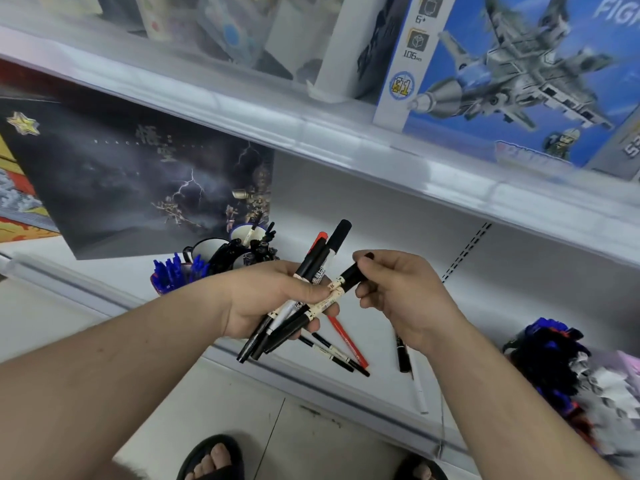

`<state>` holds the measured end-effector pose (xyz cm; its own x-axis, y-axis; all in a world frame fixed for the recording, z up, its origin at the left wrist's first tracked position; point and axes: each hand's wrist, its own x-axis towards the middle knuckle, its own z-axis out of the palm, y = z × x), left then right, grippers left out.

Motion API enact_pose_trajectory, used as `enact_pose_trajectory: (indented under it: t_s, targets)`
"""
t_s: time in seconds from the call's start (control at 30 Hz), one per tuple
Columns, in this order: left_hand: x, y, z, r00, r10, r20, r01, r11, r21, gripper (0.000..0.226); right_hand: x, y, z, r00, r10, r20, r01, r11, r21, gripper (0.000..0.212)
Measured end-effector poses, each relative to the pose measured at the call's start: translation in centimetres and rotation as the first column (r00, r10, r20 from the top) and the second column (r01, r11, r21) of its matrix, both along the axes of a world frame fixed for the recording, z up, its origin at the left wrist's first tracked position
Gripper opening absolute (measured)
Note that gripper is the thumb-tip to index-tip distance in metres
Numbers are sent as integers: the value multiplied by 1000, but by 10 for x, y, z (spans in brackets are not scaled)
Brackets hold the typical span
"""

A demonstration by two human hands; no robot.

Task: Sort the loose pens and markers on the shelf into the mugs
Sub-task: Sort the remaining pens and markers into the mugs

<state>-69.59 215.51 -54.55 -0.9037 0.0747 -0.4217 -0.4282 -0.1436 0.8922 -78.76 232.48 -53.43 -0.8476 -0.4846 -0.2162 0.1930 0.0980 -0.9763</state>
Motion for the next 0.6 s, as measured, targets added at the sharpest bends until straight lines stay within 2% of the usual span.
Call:
enact_pose_trajectory:
  t_s: [0.1, 0.23, 0.3, 0.37, 0.43, 0.5, 0.6]
  targets:
    - [-1, 2, -3, 1000, 20, -11, -20, 1000, -7, 15, -1, 0, -6, 998, -44, -41, 44, 999, -8, 21]
    - [0, -14, -11, 997, 74, 25, -73, 997, -28, 9, -5, -2, -13, 992, -72, -99, 72, 997, -2, 18]
    - [3, -35, -18, 973, 221, 60, -218, 974, -58, 6, -11, -2, -19, 979, -157, -132, 153, 988, -35, 18]
    - [8, -60, -23, 909, 409, 79, -401, 911, -100, 9, -18, -6, -25, 946, -257, -199, 250, 966, -62, 20]
    - [15, -82, -25, 838, 540, 80, -529, 839, -125, 16, -25, -18, -32, 897, -303, -323, 304, 951, -48, 23]
    - [20, -100, -28, 785, 615, 78, -608, 788, -102, 16, -36, -41, -45, 824, -266, -501, 290, 957, -30, 26]
    - [20, -111, -36, 766, 639, 66, -635, 769, -79, 13, -66, -86, -71, 650, -168, -741, 237, 972, -13, 23]
